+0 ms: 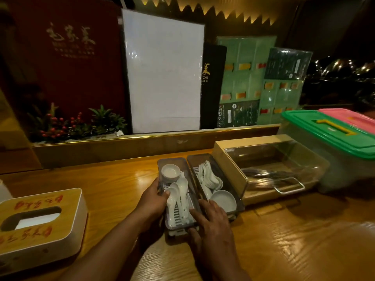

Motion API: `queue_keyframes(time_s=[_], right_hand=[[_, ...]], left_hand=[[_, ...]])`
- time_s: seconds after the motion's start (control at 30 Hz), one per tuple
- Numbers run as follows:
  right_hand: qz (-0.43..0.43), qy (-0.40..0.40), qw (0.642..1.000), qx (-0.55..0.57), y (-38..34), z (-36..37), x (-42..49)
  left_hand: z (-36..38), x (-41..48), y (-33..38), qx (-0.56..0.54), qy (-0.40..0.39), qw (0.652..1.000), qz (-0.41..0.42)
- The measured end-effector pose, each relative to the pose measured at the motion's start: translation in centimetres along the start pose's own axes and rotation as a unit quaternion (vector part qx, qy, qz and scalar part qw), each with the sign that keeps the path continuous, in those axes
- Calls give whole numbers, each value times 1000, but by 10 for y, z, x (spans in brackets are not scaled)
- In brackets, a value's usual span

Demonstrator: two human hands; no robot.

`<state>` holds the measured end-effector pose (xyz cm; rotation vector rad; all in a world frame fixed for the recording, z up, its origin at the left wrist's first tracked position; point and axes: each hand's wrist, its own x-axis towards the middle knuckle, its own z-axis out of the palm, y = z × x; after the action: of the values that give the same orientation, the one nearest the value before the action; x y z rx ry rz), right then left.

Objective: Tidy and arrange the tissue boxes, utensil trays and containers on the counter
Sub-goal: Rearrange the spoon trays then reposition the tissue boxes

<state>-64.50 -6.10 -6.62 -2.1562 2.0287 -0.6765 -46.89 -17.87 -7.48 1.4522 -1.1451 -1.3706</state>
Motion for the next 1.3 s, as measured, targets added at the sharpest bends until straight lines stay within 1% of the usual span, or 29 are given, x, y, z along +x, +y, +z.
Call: queue_keyframes(time_s=[0.07, 0.23, 0.5, 0.6, 0.8, 0.97, 1.1, 1.2, 1.3], right_hand=[[0, -7, 1000, 1, 2, -2, 4], [-6, -5, 1000, -14, 7, -1, 8], [-23, -1, 1000, 3, 18, 1, 17], [-31, 1, 999, 11, 21, 1, 16], [-35, 9, 999, 18, 26, 3, 16], [-34, 9, 999, 27, 29, 1, 16], [-38, 2, 999, 26, 26, -2, 16], [-40, -17, 999, 11, 19, -4, 14], [-72, 12, 997, 17, -12, -2, 11]], left_hand=[[2, 10, -7, 1, -4, 1000, -1], [12, -2, 13, -22, 14, 999, -20], [21, -4, 18, -13, 42, 999, 5], [22, -6, 18, -29, 47, 998, -1], [24, -6, 19, -1, 54, 999, 6], [26, -9, 21, -28, 54, 998, -7], [16, -18, 27, 63, 52, 996, 41], [-1, -36, 30, 119, 76, 989, 50], [-37, -56, 34, 205, 90, 968, 116]])
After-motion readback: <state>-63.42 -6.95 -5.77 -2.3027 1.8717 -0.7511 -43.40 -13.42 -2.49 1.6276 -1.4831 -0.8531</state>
